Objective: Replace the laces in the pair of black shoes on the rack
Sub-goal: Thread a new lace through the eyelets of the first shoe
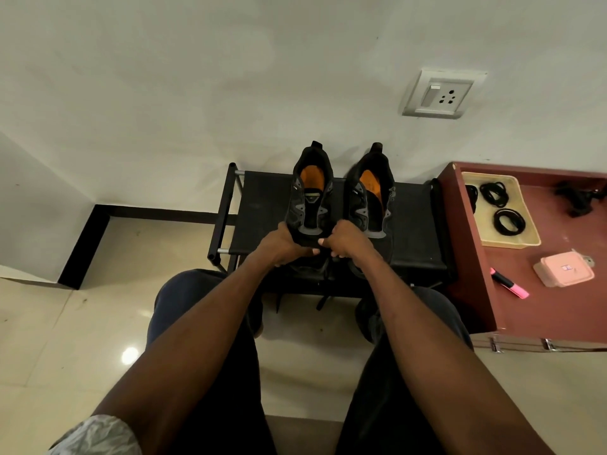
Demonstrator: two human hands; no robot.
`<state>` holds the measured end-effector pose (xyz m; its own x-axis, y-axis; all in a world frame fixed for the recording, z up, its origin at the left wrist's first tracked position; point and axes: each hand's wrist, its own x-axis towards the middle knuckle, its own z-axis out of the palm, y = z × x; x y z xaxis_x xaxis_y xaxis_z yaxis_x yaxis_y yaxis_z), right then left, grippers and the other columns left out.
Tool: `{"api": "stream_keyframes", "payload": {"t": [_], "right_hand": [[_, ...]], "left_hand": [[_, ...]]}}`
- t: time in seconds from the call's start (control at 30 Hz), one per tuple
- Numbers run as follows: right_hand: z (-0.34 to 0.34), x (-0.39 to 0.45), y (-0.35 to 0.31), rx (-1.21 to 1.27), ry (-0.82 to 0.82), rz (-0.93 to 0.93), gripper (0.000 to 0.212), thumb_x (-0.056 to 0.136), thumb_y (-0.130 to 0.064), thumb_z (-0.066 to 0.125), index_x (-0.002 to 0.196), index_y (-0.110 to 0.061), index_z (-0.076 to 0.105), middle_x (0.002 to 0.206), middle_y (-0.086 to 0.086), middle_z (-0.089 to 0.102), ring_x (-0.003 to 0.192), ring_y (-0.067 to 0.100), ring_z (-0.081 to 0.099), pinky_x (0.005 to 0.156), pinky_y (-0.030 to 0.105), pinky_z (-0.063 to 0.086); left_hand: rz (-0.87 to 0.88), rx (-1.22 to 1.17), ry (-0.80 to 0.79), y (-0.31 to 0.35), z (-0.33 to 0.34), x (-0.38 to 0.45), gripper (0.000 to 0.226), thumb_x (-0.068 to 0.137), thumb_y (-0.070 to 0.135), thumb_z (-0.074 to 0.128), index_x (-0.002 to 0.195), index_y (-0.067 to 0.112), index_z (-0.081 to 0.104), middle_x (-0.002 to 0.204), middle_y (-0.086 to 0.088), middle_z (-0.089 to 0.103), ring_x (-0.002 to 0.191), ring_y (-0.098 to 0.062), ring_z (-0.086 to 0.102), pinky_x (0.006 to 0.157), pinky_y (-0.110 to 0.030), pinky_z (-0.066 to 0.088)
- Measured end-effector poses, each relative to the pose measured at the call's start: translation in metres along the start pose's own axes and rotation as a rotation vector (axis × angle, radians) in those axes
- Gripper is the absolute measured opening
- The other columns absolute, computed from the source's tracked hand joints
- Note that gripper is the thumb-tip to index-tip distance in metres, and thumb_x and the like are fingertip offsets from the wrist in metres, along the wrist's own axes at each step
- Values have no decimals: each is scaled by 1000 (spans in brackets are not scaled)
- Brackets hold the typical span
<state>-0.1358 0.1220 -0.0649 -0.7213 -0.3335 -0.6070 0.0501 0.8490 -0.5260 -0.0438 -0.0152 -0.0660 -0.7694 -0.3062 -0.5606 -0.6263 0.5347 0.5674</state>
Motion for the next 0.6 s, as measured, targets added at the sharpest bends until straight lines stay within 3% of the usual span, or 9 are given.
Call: {"api": "stream_keyframes", "payload": {"t": [0.07, 0.13, 0.23, 0.37, 0.5, 0.6], "right_hand": [[-3, -2, 0, -42, -45, -1, 24, 97, -25, 65, 105, -3, 60, 77, 9, 66, 61, 18, 60, 57, 28, 48], [-7, -7, -2, -71, -69, -14, 16, 98, -19, 61, 99, -4, 65, 81, 9, 63, 62, 15, 56, 60, 27, 46], [-16, -17, -5, -11, -96, -16, 11, 96, -16, 61, 92, -6, 65, 76, 5, 63, 69, 16, 54, 66, 30, 42], [-27, -31, -4, 255, -263, 43, 13, 101, -16, 54, 97, -8, 63, 73, 7, 70, 66, 17, 66, 64, 27, 51], [-32, -37, -2, 268, -338, 42, 13, 102, -16, 54, 94, -8, 61, 77, 10, 70, 71, 22, 69, 69, 33, 57], [-32, -35, 1, 266, -333, 48, 8, 100, -13, 58, 94, -7, 58, 78, 13, 69, 68, 21, 65, 59, 28, 57]], "left_hand": [[-10, 29, 7, 2, -2, -4, 98, 76, 55, 78, 149, 11, 29, 142, -11, 49, 112, -25, 60, 90, -35, 53], [-39, 57, 3, 4, -4, -5, 96, 78, 57, 77, 146, 9, 29, 133, -11, 54, 86, -19, 66, 73, -33, 59], [-92, 66, -43, 6, -1, -7, 94, 80, 57, 74, 145, 10, 25, 121, -13, 63, 69, -19, 73, 65, -33, 62], [-110, 94, -43, 7, 0, -8, 90, 83, 57, 71, 143, 9, 25, 103, -12, 68, 66, -19, 72, 63, -31, 60], [-93, 105, -34, 6, -1, -4, 65, 81, 56, 74, 113, 4, 53, 80, -6, 71, 66, -18, 72, 64, -32, 61], [-42, 97, -8, 3, -4, -2, 41, 87, 50, 70, 98, 10, 66, 75, -7, 73, 67, -20, 73, 70, -36, 63]]}}
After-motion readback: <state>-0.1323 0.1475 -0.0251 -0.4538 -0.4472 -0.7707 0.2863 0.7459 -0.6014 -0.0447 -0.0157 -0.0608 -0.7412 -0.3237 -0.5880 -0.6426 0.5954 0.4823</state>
